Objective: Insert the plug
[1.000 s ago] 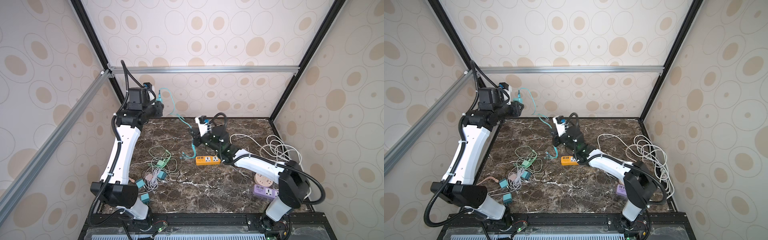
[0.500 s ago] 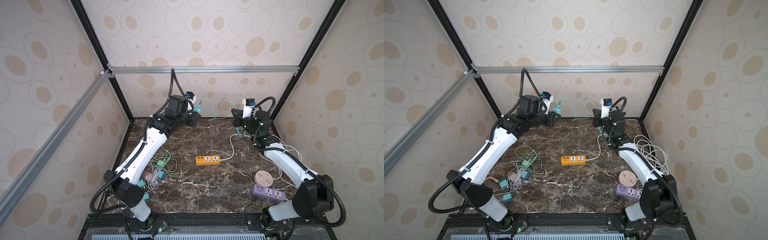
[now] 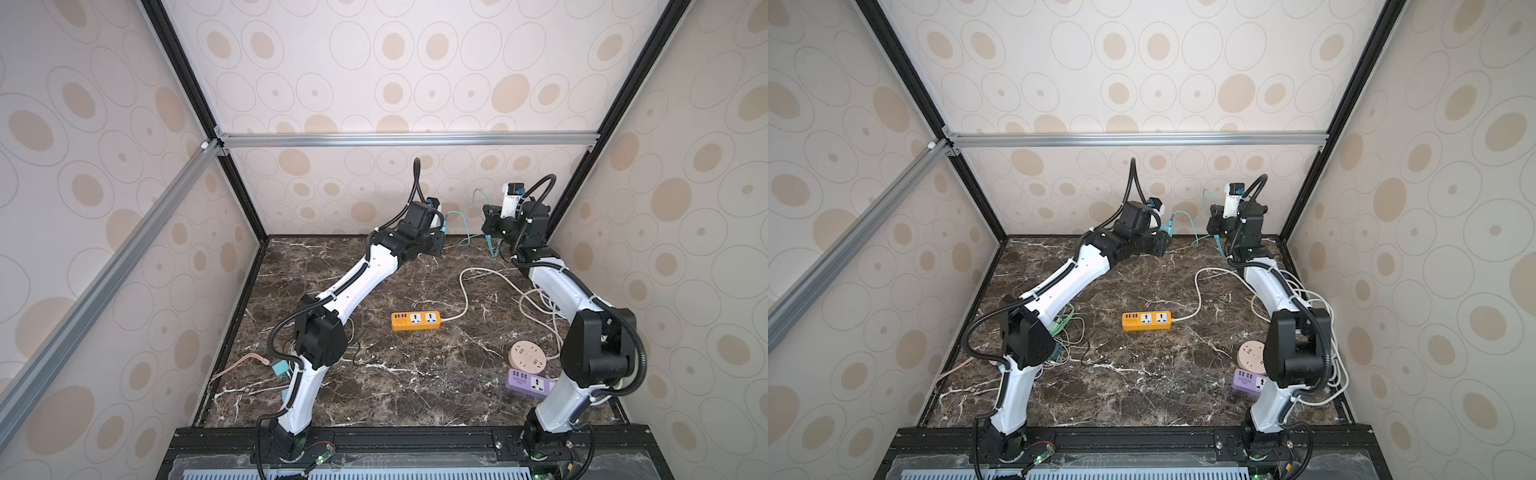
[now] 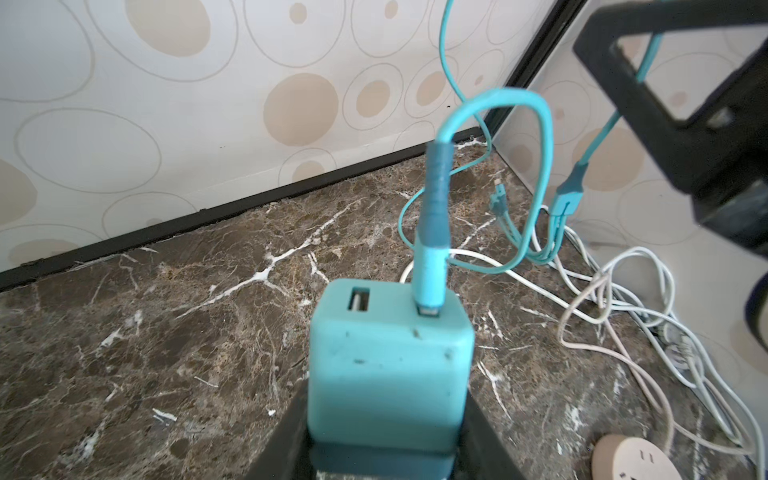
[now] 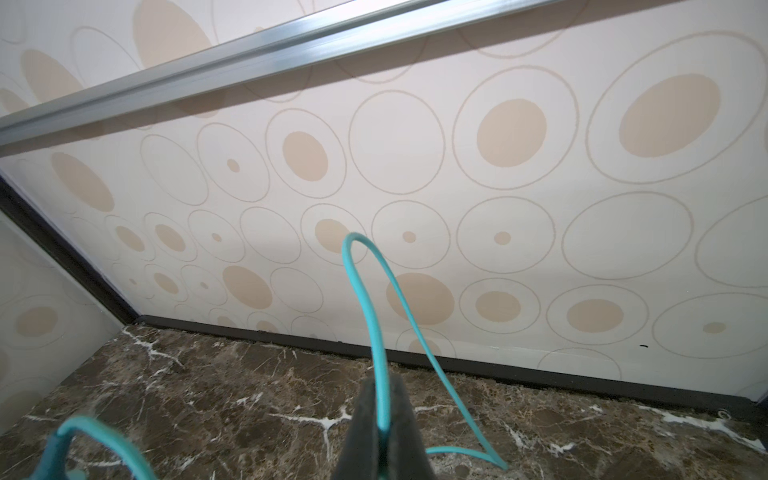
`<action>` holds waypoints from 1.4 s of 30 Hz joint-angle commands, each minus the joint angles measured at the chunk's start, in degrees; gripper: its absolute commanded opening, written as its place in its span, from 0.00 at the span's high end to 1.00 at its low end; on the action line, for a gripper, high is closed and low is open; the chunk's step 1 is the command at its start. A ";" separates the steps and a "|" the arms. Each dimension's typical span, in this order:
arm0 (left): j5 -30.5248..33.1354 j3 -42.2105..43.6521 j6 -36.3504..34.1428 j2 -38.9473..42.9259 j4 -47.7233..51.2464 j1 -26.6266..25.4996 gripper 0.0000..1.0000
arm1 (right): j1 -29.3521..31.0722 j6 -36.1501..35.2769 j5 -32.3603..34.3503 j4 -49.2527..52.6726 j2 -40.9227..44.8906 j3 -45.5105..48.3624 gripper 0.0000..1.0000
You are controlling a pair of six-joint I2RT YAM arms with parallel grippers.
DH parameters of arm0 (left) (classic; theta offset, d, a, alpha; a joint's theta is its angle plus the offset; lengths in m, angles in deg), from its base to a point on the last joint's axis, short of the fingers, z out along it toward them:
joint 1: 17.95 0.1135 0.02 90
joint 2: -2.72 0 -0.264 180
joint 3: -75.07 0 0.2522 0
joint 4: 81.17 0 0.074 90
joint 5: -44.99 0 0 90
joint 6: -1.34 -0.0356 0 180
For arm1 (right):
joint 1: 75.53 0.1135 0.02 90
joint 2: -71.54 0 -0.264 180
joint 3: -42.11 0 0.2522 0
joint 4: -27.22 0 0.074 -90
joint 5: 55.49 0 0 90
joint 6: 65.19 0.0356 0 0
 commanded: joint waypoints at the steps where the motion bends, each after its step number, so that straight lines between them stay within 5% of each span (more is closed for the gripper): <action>1: 1.38 -3.20 -0.82 -1.24 -2.18 -0.10 1.00 | -1.26 -3.90 3.33 0.58 -1.86 -3.30 1.00; 4: 0.66 0.77 -1.35 -2.28 -4.52 -0.17 1.00 | -2.21 -4.27 2.82 4.09 -3.15 -1.56 0.80; 6: 0.02 3.61 -1.99 -2.91 -6.45 -0.21 1.00 | -2.49 -5.39 1.13 9.11 -2.53 0.36 0.49; 9: -1.61 5.17 -3.66 -4.23 -7.75 -0.23 1.00 | -2.43 -5.30 2.23 17.69 0.23 3.21 0.20; 10: -2.06 5.19 -4.35 -4.74 -7.87 -0.42 1.00 | -2.44 -5.22 2.74 19.86 1.40 4.28 0.02; 16: -2.92 5.37 -8.61 -6.75 -7.91 -1.11 1.00 | -2.48 -3.64 0.94 31.87 9.55 9.90 0.00; 29: -7.03 8.72 -17.83 -5.71 -9.76 -2.80 1.00 | -1.91 10.49 -27.73 35.38 17.42 19.56 0.04; 42: -12.44 27.84 -27.81 5.31 -25.92 -3.41 1.00 | 2.60 13.63 -34.50 38.59 15.01 22.46 0.06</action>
